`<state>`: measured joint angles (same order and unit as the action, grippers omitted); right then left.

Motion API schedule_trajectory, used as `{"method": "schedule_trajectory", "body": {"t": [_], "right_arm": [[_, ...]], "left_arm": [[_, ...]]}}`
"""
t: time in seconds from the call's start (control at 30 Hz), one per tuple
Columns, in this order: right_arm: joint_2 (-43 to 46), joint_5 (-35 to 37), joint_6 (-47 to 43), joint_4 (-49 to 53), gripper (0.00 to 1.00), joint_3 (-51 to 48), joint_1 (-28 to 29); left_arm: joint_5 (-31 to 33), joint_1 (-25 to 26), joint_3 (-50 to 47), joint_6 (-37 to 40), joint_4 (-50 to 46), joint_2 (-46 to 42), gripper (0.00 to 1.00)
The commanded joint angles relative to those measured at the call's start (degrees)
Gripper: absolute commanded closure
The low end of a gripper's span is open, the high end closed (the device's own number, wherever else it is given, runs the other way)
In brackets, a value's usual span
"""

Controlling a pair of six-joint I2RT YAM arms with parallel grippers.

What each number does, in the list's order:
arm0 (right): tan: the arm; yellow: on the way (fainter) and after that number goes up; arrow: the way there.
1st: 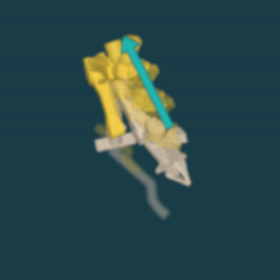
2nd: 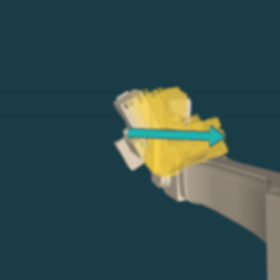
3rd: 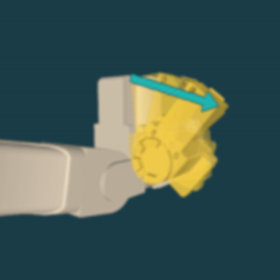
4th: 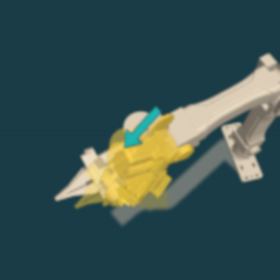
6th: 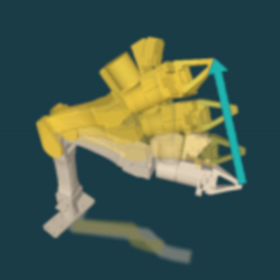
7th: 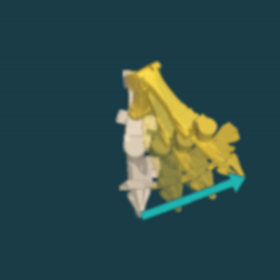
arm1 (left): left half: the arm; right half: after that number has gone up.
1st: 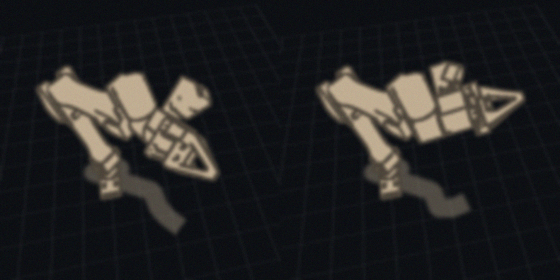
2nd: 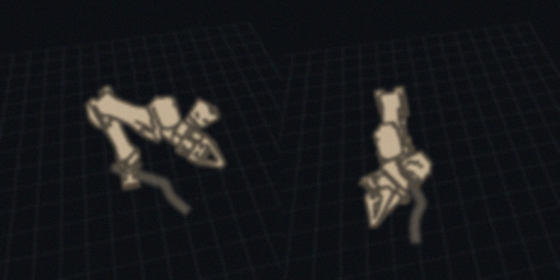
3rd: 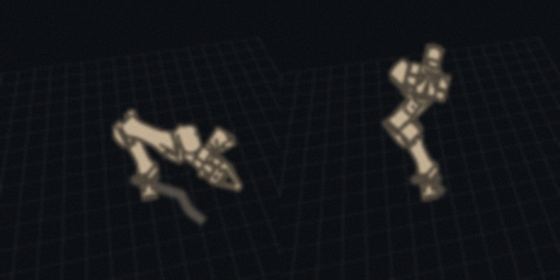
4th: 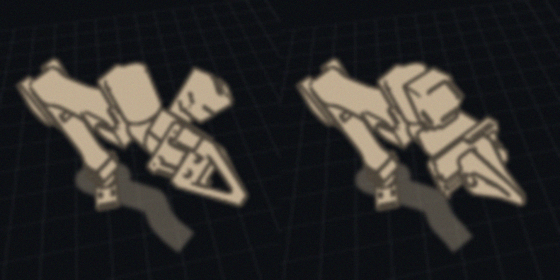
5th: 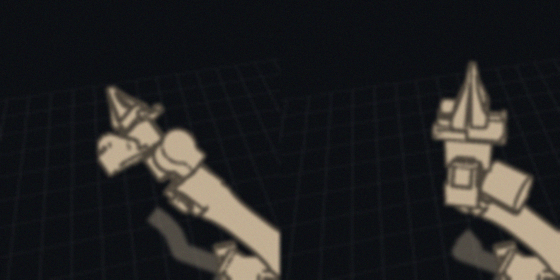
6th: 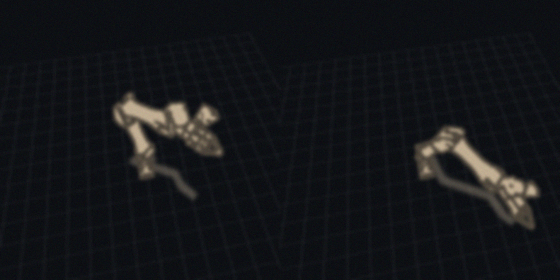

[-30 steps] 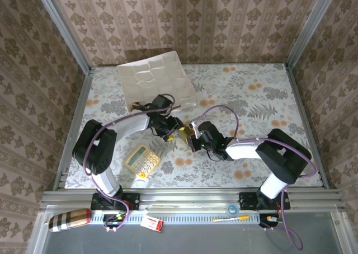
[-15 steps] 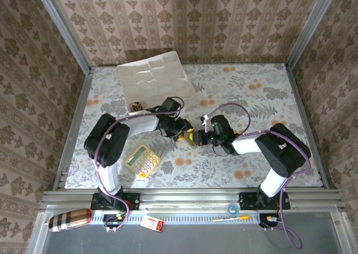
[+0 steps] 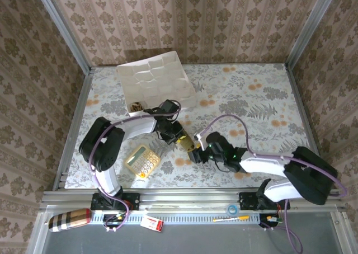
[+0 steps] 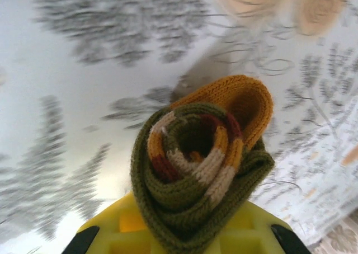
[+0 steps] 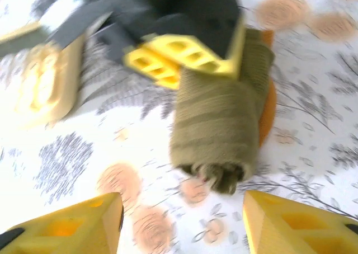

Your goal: Roll the socks

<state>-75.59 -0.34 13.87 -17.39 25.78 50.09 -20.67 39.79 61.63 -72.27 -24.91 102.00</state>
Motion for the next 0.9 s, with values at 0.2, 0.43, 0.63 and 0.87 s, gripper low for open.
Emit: {"method": "schedule_trajectory", "body": {"t": [0.2, 0.43, 0.63, 0.87], "right_arm": [[-7.3, 23.1, -14.7, 6.9, 0.35, 8.6, 10.7], [-17.3, 29.9, -19.7, 6.5, 0.35, 16.2, 11.2], [-23.7, 28.2, -19.2, 8.0, 0.4, 20.0, 9.2], [-24.8, 21.7, -12.1, 11.5, 0.95, 19.2, 5.5]], "left_arm": [[7.0, -0.5, 0.9, -1.4, -18.5, 4.6, 1.0], [5.8, -0.5, 2.2, -0.3, -18.2, 5.7, 1.0], [5.1, -0.6, 2.7, 1.1, -17.7, 5.3, 1.0], [4.6, -1.6, 2.2, 2.6, -13.9, 2.1, 0.88]]}}
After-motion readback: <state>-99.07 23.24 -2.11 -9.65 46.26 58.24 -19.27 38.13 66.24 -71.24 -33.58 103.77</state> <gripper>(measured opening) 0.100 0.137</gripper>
